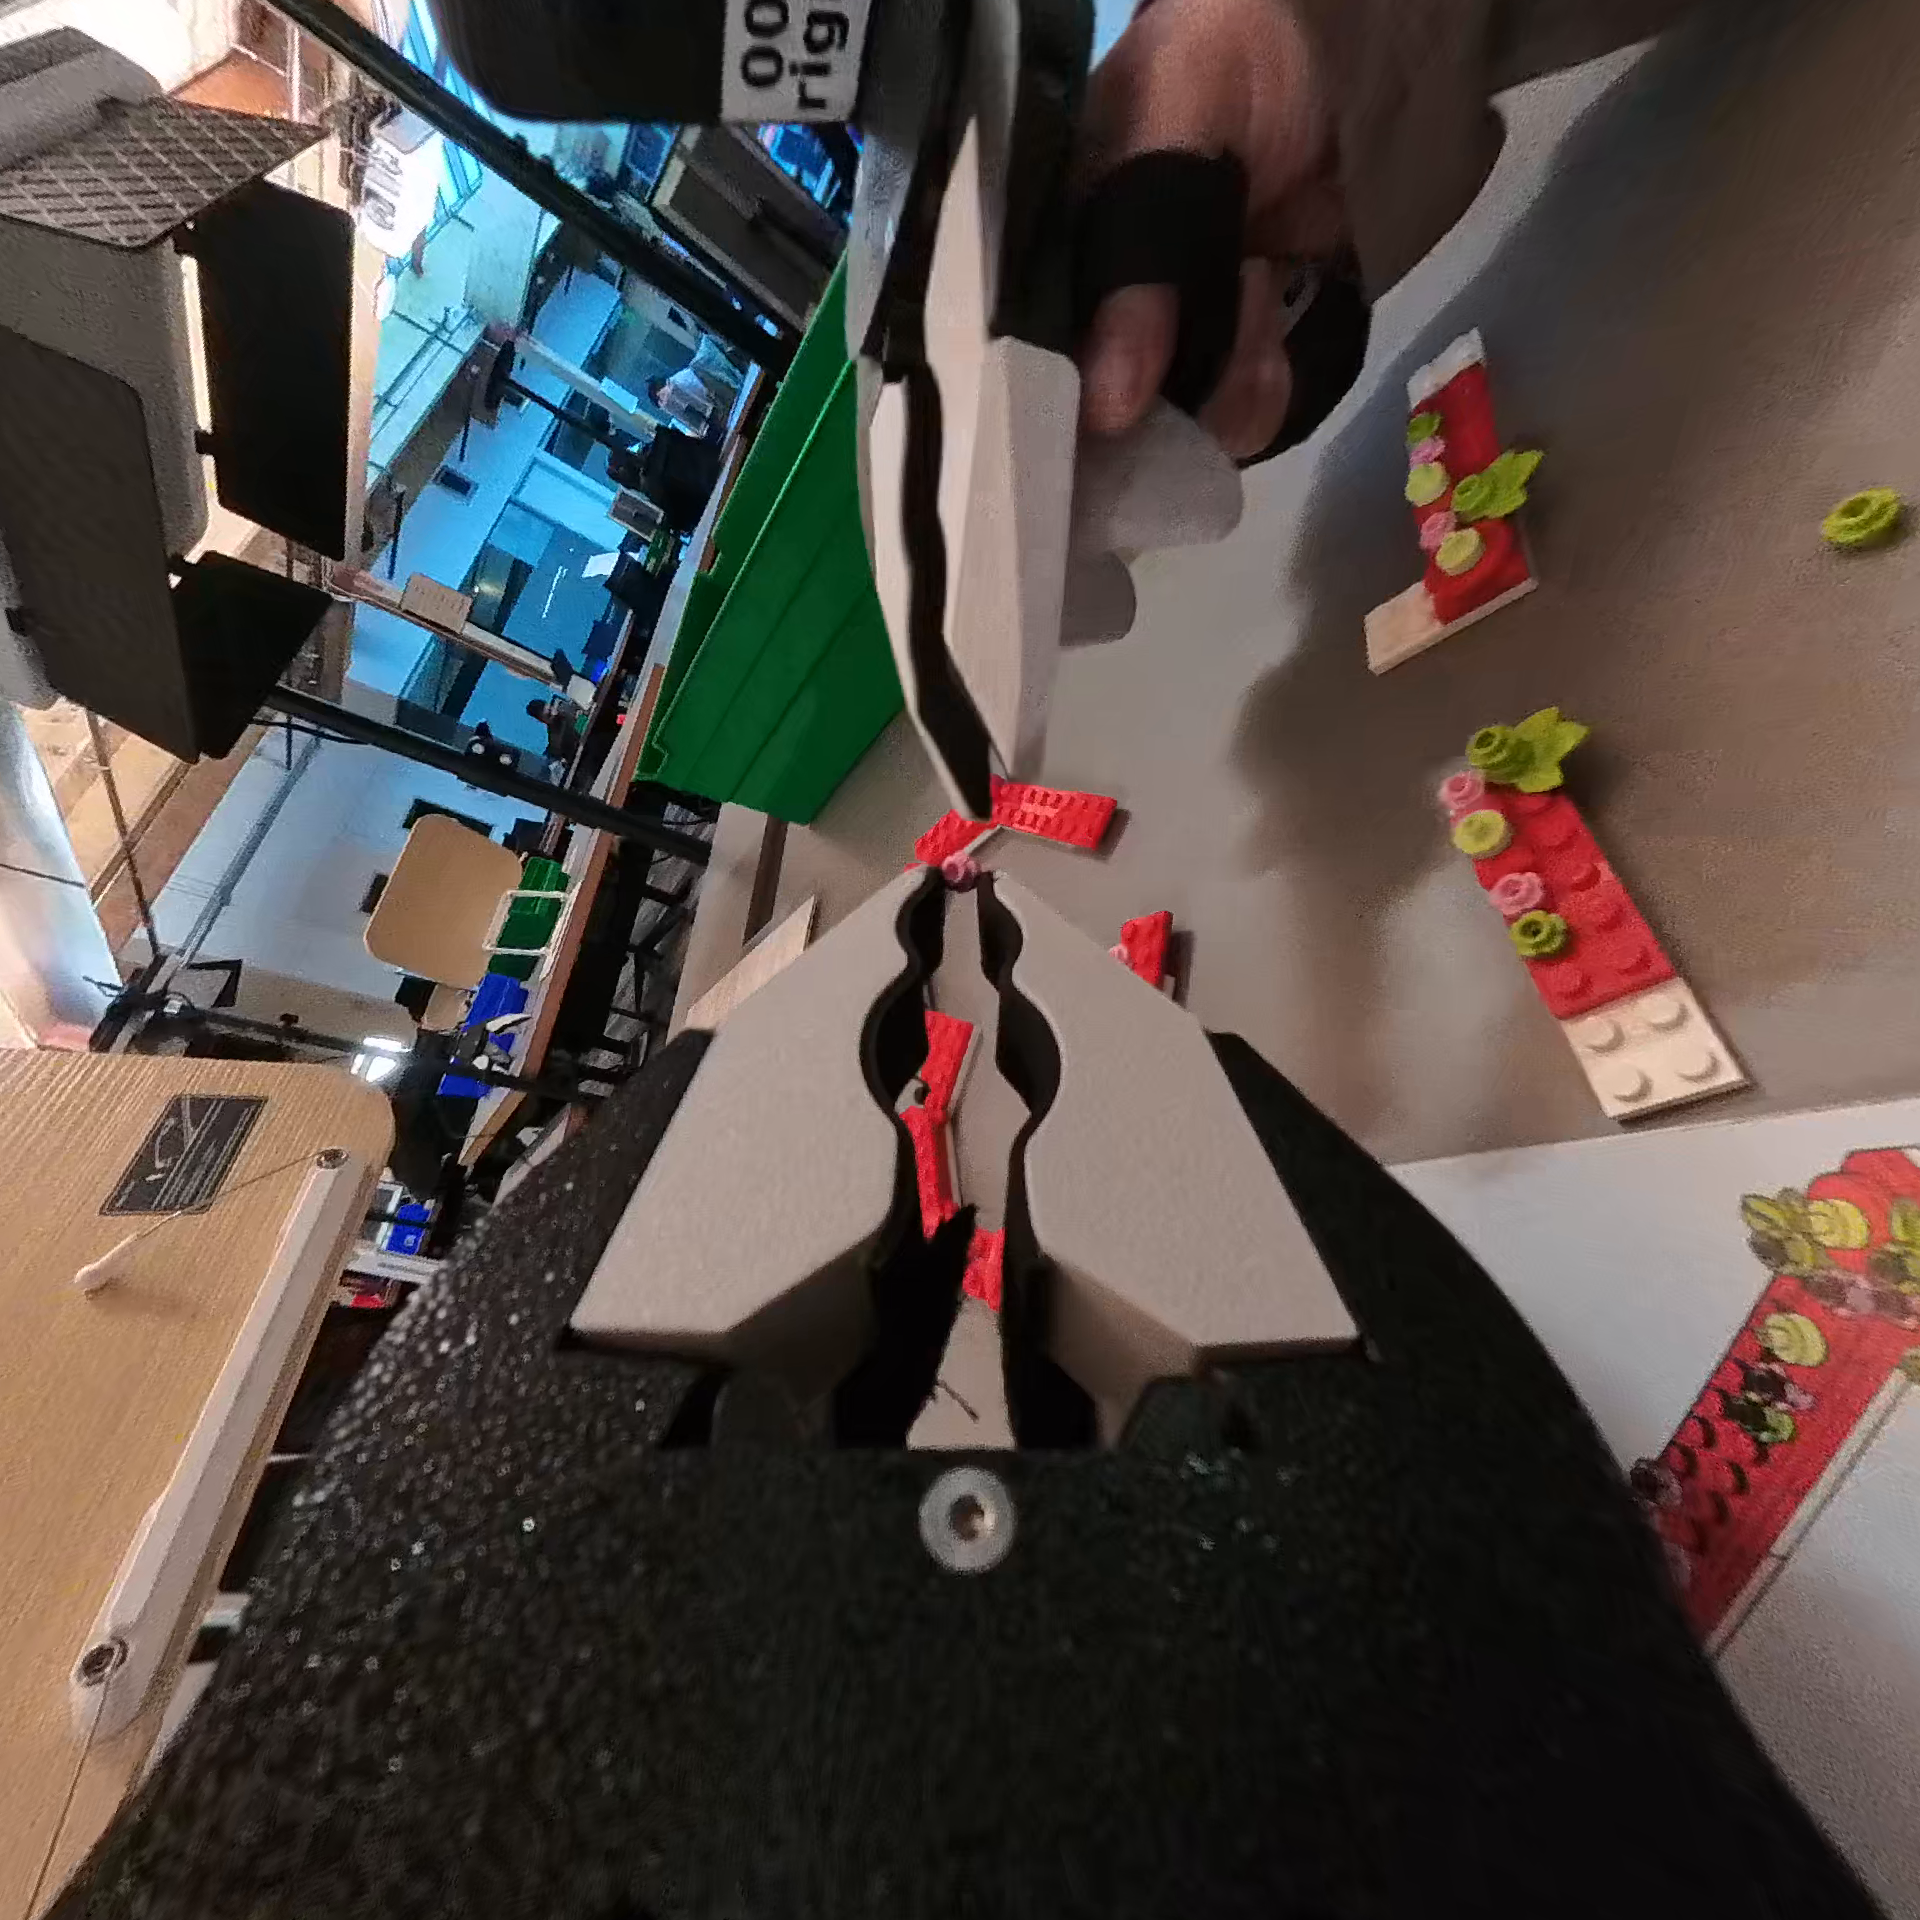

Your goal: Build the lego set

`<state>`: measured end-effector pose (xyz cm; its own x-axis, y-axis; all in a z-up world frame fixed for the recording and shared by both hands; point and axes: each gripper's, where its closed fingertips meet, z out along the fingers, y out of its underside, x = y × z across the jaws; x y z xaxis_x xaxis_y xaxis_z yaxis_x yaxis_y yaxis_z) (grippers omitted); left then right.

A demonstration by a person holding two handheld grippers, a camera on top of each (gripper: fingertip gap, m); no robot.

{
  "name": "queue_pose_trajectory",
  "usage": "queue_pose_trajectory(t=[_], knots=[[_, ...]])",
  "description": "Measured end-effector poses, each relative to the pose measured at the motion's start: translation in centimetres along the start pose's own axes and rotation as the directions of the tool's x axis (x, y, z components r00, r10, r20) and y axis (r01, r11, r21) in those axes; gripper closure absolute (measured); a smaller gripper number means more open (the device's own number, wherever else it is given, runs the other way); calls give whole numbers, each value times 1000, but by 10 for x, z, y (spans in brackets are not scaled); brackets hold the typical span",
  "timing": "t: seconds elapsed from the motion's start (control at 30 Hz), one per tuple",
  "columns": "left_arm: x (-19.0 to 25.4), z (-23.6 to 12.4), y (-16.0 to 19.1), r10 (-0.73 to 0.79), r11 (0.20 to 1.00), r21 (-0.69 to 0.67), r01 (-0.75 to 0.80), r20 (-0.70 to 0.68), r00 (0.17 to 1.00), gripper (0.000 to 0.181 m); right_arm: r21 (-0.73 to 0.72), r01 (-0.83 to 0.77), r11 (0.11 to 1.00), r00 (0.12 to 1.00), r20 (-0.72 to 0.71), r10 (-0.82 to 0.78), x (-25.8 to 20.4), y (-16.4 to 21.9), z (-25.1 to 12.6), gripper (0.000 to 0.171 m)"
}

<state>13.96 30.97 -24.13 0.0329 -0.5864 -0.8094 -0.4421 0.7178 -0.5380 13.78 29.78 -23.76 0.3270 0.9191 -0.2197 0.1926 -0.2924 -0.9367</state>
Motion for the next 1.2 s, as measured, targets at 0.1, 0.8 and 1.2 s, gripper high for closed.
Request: queue_pose_trajectory(t=[0.1, 0.8, 1.2], knots=[[3, 1, 1, 3, 1000, -1, -3, -13, 1000, 177, 6, 70, 998, 997, -39, -69, -2, -3, 6, 158], [36, 9, 19, 93, 986, -116, -117, -194, 977, 177, -113, 75, 991, 987, -130, -90, 16, 13, 2, 165], [20, 7, 10, 88, 987, -123, -102, -114, 990, 177, -70, -330, 941, 941, 59, 334, 2, 19, 14, 162]])
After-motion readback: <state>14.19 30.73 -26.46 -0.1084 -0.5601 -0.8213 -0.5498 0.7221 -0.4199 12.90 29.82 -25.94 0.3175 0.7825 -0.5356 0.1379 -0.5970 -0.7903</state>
